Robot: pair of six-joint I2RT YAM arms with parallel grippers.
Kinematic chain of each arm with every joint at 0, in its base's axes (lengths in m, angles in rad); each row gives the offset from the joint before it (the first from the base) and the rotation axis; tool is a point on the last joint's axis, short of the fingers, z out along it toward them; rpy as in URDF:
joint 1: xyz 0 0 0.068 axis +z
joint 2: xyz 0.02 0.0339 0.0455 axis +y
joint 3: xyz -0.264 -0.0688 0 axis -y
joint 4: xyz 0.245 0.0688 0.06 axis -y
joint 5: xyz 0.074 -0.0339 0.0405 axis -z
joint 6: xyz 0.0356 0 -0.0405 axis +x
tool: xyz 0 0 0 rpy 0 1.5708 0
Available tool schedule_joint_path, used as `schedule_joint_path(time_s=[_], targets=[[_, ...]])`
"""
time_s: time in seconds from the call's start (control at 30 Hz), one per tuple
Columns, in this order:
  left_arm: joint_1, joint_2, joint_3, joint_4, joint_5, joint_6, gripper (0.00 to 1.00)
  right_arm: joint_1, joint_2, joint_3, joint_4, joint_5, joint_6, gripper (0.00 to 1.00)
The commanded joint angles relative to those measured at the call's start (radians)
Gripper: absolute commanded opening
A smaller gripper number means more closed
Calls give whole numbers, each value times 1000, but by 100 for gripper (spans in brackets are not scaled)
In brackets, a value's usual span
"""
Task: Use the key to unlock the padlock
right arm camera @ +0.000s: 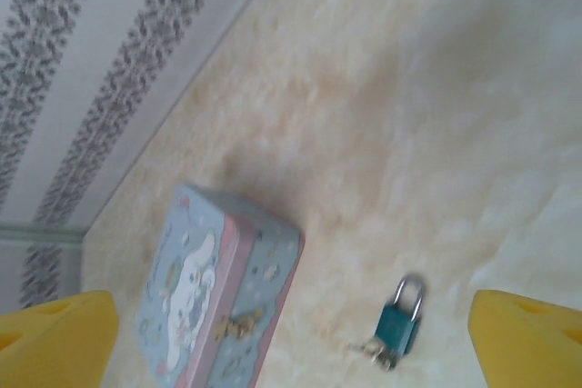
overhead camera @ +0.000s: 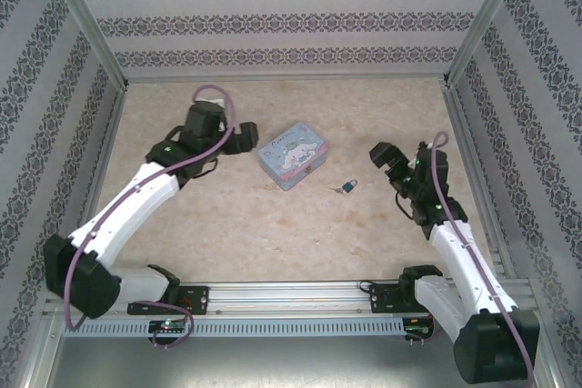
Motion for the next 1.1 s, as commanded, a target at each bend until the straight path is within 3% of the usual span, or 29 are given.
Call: schedule_joint_path(time_s=[0.0, 0.17, 0.3, 0.57, 0.7, 0.83, 0.87, 0.93, 1.0, 1.07], targets=[[68, -72, -112, 29, -165, 91, 100, -26, 67, 101, -212, 239, -210, 98], [108, -205, -385, 366, -346, 314, 100, -31, 143, 54, -36, 475, -426, 98], [213, -205, -512, 507, -297, 418, 100, -34, 220, -20, 188, 508, -543, 98], [339, -90, -741, 942, -196, 451, 100, -35, 399, -171, 683, 480, -645, 98], [348, 57, -769, 1135, -125, 435, 100, -32, 451, -208, 847, 377, -741, 98], [348, 231, -812, 1371, -111, 460, 100, -24, 656, -331, 1294, 292, -789, 98], [348, 260, -813, 1400, -98, 464, 100, -24, 678, -321, 1315, 255, -795, 98], [348, 330, -787, 1440, -81, 478, 100, -26, 612, -219, 1026, 208, -813, 98], [392, 307, -736, 1288, -2, 451, 100, -35, 654, -235, 1136, 183, -805, 98], [405, 307, -731, 1280, 24, 445, 100, -35, 630, -219, 1058, 181, -811, 98]])
